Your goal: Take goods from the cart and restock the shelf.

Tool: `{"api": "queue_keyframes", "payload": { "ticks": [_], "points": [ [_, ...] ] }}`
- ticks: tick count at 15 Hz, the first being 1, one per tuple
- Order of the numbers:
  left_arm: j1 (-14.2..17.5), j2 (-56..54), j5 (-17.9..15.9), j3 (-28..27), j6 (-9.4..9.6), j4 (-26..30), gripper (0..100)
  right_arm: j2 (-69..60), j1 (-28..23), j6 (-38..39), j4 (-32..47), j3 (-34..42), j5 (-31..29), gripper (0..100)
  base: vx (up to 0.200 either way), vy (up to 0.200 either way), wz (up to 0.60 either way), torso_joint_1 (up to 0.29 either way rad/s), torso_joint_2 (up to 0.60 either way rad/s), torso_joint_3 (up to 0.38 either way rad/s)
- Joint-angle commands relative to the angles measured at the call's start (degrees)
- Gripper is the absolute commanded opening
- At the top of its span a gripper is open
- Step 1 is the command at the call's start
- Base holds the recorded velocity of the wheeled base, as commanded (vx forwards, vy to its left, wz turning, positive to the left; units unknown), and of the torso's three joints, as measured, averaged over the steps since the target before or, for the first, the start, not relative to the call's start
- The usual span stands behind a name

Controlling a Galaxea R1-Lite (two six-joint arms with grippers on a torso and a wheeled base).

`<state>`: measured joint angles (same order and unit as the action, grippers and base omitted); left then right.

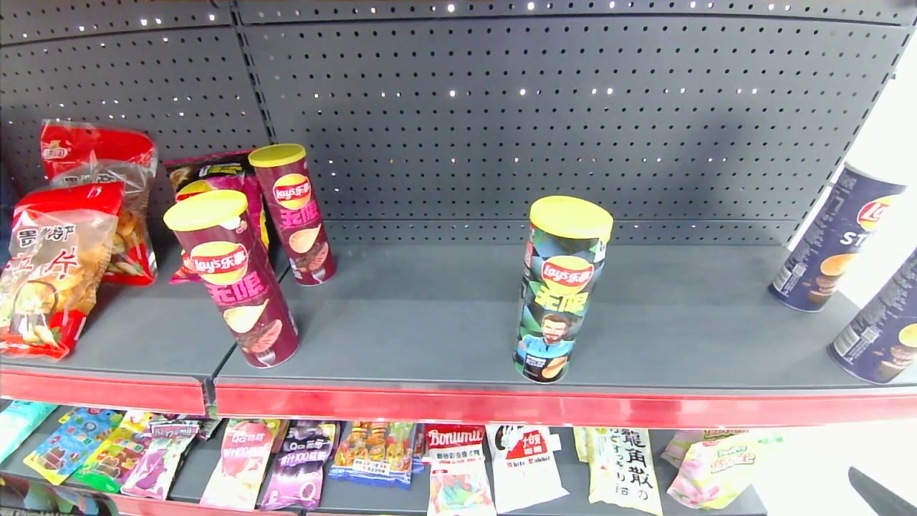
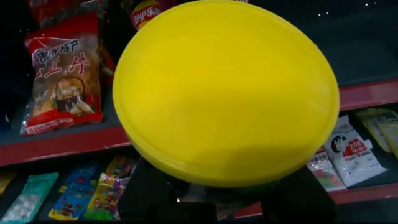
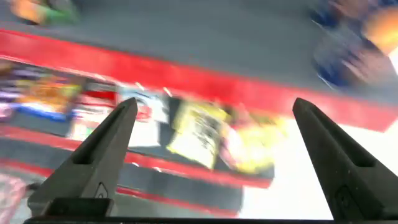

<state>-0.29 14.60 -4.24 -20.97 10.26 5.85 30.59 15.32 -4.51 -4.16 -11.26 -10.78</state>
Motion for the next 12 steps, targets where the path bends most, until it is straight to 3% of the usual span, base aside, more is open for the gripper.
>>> {"api": "queue_keyframes", "payload": {
  "ticks": [1, 2, 3, 7, 9, 12],
  "points": [
    [0.03, 1.22, 0.02, 0.23, -1.39, -0.05, 0, -17.23, -9.08, -0.06, 12.95, -1.30, -0.03, 100, 0.000, 0.000, 0.00, 0.000, 0.00, 0.000],
    [-0.06, 1.04, -0.15, 0.75, -1.74, -0.05, 0, -25.22, -8.91, -0.15, 19.80, -0.60, 0.93, 100, 0.000, 0.000, 0.00, 0.000, 0.00, 0.000],
    [-0.15, 0.86, -0.68, 0.67, -1.83, -0.05, 0, -25.05, -9.08, 0.38, 20.42, -0.25, 0.32, 100, 0.000, 0.000, 0.00, 0.000, 0.00, 0.000],
    [-0.15, 0.42, -7.54, 0.05, -2.35, 2.50, 0, -24.96, -9.00, -0.24, 15.93, 4.14, -0.56, 100, 0.000, 0.000, 0.00, 0.000, 0.00, 0.000],
    [-0.15, -0.98, -8.06, -0.13, -4.29, 4.78, 0, -24.96, -9.00, -0.15, 15.85, 4.23, -0.47, 100, 0.000, 0.000, 0.00, 0.000, 0.00, 0.000],
    [-0.15, -2.04, -8.06, 0.14, -4.46, 4.96, 0, -24.96, -9.00, 0.20, 15.85, 4.32, -0.56, 100, 0.000, 0.000, 0.00, 0.000, 0.00, 0.000]
  ]
}}
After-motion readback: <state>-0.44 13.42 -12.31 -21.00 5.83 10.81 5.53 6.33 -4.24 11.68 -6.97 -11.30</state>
